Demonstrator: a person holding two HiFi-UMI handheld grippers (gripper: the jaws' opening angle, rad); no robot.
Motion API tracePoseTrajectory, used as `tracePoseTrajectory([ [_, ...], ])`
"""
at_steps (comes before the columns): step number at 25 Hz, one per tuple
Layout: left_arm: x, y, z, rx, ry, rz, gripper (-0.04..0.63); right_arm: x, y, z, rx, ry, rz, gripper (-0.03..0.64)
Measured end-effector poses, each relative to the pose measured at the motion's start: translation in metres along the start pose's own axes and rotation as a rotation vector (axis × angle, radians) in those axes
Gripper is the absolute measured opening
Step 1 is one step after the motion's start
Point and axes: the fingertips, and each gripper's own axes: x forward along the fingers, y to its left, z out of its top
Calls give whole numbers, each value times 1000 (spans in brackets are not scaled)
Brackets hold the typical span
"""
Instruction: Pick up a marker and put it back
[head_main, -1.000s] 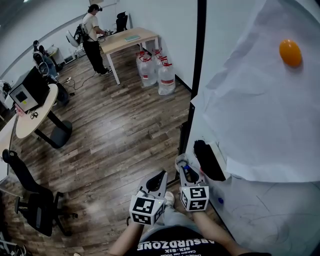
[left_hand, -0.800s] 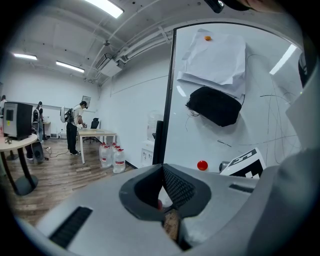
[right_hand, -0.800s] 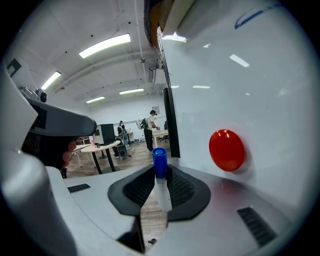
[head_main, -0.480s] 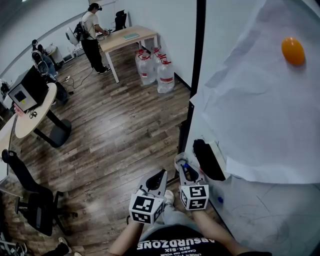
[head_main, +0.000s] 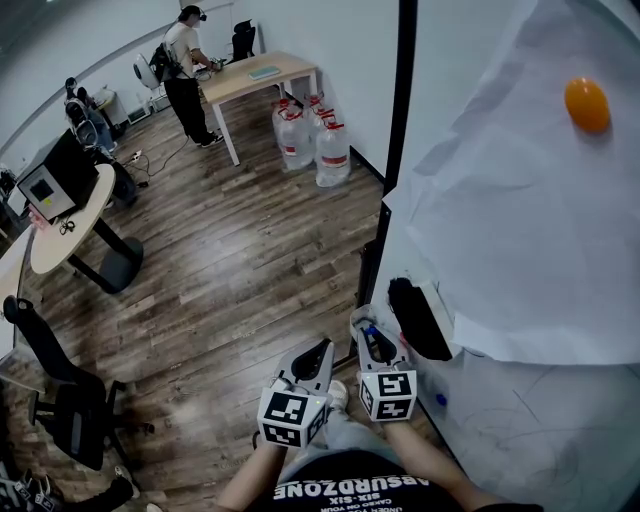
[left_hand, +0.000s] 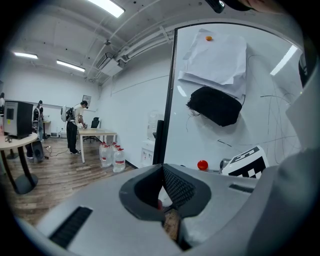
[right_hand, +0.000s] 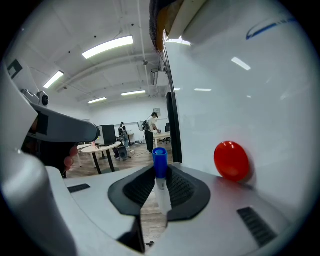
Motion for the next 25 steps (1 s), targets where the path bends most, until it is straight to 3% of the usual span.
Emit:
tracePoseTrajectory([
  [25, -14, 3, 5, 7, -20, 9, 8, -19, 17, 51, -81, -131, 5, 69],
])
